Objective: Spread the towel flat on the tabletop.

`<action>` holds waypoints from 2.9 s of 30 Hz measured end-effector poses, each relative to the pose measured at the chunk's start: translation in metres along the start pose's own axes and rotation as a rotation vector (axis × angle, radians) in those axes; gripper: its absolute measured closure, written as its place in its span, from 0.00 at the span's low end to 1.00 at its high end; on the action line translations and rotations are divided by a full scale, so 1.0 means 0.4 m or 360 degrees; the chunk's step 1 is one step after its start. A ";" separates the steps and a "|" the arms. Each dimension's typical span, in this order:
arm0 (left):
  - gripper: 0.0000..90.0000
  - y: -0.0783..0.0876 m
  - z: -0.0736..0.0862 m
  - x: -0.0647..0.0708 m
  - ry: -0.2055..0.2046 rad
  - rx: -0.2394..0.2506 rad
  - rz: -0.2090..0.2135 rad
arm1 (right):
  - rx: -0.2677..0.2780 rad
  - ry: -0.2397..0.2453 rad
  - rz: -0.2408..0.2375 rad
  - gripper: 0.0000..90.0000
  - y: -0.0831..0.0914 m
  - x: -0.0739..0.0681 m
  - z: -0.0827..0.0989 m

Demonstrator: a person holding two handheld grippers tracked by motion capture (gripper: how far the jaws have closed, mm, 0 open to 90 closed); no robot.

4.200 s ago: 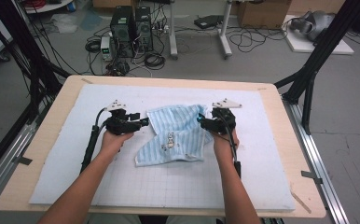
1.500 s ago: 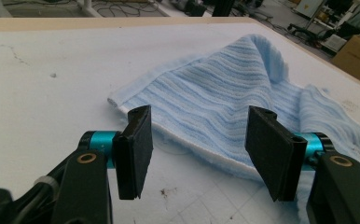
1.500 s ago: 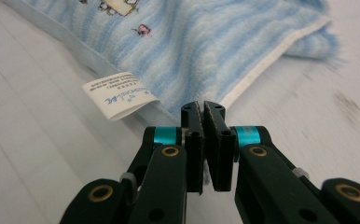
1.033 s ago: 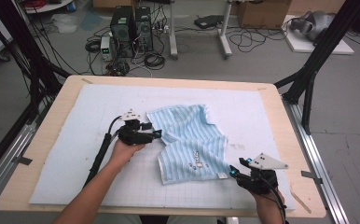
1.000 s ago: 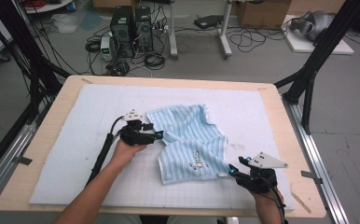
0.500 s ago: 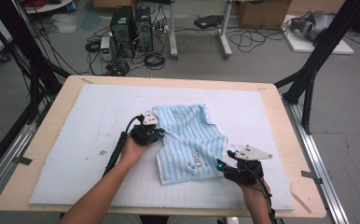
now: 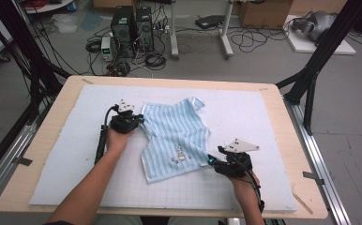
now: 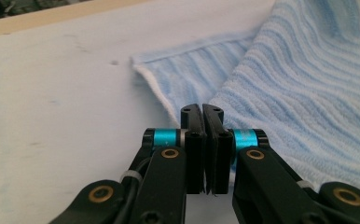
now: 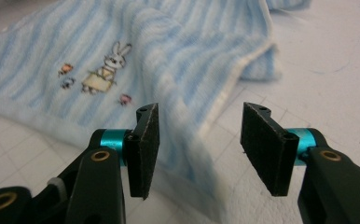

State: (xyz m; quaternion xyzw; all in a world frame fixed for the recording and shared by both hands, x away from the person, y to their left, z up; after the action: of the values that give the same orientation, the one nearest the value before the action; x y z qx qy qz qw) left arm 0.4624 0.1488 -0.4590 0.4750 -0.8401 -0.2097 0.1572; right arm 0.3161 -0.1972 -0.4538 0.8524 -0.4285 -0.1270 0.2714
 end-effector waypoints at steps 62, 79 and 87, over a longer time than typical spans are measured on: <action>0.43 0.001 0.057 0.134 0.0100 -0.0112 0.0400 | -0.0216 0.0072 -0.0006 0.48 -0.231 0.029 -0.126; 0.95 -0.040 0.021 0.064 0.0061 -0.0089 0.0206 | -0.0166 0.0016 0.0208 0.96 -0.289 0.107 -0.150; 0.95 -0.065 -0.070 0.036 -0.0010 -0.0059 0.0117 | -0.0137 0.0032 0.0362 0.95 -0.324 0.139 -0.220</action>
State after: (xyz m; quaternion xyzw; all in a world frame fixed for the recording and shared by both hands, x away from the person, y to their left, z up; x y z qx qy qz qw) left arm 0.4870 0.1186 -0.4469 0.4402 -0.8534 -0.2207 0.1709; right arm 0.4748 -0.1477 -0.4550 0.7870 -0.5139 -0.1051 0.3246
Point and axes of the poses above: each handheld gripper's, and its own axes: y roughly backward along the jaws, z roughly out of its underside, x roughly to its right, the point moved 5 cm from there along -y, roughly forward along the jaws, and after that the axes turned 2 degrees about z, right-handed, at the moved point
